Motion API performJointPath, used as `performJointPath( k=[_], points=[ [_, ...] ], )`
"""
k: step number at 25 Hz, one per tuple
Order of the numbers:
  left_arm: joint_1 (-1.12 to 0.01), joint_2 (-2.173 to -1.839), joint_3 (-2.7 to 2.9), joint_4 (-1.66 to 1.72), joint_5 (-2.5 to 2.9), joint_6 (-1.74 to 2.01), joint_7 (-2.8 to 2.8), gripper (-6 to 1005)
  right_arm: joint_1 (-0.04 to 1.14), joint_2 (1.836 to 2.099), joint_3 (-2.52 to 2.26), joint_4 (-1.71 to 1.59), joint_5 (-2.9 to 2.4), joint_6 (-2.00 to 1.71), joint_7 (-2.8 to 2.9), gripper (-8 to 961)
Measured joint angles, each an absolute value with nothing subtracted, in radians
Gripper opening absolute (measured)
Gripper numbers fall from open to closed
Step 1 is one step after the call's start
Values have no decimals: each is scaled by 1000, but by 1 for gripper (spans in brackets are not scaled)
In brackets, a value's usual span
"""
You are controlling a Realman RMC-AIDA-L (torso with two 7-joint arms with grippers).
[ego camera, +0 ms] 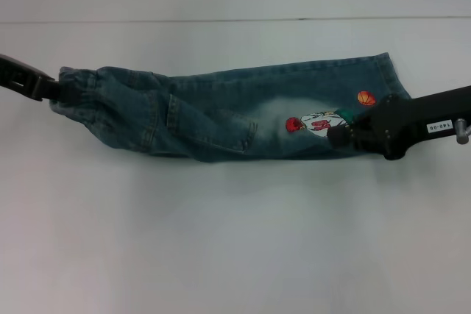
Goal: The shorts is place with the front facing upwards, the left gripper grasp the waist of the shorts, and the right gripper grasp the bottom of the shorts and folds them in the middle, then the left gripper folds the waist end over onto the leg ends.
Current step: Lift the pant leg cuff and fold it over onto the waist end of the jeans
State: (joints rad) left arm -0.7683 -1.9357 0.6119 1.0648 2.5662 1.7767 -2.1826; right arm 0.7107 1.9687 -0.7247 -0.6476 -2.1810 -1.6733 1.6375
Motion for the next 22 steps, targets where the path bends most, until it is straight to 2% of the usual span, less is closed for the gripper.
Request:
performJointPath(
  k=[4,7,10,13,15,22],
  points=[
    [-777,-1934,608,1068,2560,1786,-2182,48,711,1978,-695,-611,-2136,-1589,1634,9],
    [-782,-1931,607,1069,2537,1792,-2178,48,711,1990,-691,-553,-2057,-1527,1598,10],
    [-788,-1925,607,1069,2505,1798,-2177,47,717,2022,-692,-515,-2010,-1462,1561,12],
    [-795,-1916,607,1069,2472,1802,-2177,47,723,2073,-693,-502,-1979,-1340,1534,12],
    [-800,-1912,607,1069,2457,1803,-2178,47,732,2092,-700,-471,-1949,-1246,1509,12],
    [-812,-1905,604,1069,2389,1804,-2179,47,808,2098,-709,-275,-1788,-997,1354,13]
  ],
)
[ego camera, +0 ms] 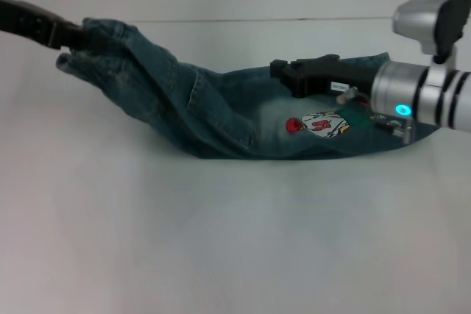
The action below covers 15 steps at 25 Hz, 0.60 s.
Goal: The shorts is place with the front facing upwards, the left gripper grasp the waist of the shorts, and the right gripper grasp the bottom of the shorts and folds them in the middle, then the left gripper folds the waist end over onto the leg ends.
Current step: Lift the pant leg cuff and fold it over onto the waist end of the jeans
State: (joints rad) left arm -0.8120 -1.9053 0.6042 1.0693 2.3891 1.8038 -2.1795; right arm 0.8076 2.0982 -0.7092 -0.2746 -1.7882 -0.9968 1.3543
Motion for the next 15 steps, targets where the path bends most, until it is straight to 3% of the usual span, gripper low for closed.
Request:
performJointPath(
  k=[15],
  points=[
    [-851,-1886,583,1060,2254,1858,-2183,47,985,2116,-707,-7,-1648,-764,1057,12]
  ],
)
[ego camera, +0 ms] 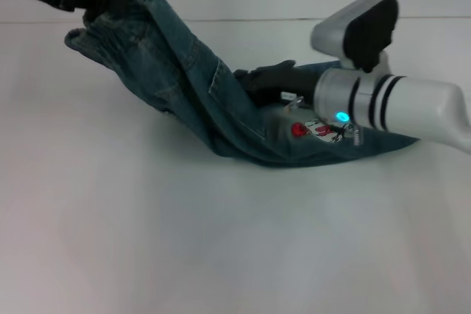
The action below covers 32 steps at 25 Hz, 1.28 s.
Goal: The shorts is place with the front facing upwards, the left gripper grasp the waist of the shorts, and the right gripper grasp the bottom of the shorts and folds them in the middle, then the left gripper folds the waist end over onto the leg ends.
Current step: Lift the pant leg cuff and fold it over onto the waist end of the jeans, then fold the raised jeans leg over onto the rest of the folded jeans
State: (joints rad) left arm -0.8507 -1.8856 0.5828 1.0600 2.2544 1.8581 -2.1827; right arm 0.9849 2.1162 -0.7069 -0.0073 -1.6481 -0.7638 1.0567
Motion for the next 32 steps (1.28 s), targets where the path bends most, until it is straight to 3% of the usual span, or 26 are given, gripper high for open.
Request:
performJointPath(
  k=[20,32],
  points=[
    [-874,-1881,588,1027,2204,1871,-2194,45,1133,2121,-632,253,-1767,-881,1027,12],
    [-878,-1883,591,1007,2203,1867,-2191,43,1103,2112,-241,287,-2211,-764,1034,12]
  ],
)
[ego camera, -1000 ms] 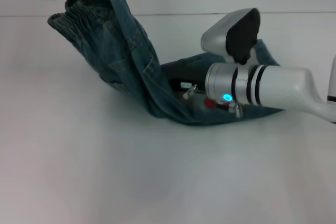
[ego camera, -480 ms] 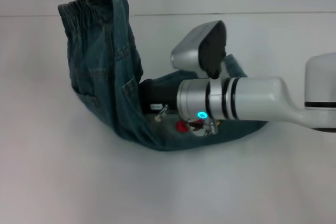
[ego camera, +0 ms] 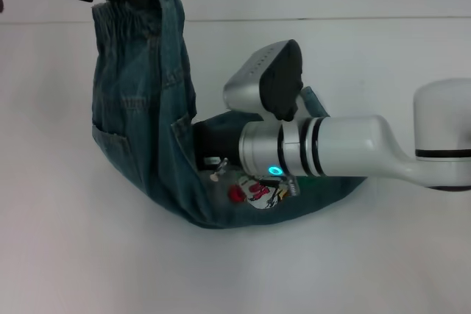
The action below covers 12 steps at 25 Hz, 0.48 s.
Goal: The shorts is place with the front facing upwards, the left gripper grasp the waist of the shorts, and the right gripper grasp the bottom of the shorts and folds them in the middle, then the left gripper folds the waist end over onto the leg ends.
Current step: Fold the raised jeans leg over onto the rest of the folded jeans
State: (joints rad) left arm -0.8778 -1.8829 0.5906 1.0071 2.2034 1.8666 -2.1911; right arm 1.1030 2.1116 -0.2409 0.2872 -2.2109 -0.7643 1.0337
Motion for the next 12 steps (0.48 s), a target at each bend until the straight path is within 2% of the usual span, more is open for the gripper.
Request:
performJointPath(
  k=[12],
  points=[
    [-874,-1901,591,984,2203,1853,-2174,43,919,2099,-161,128,-2214,-885,1034,13]
  ],
)
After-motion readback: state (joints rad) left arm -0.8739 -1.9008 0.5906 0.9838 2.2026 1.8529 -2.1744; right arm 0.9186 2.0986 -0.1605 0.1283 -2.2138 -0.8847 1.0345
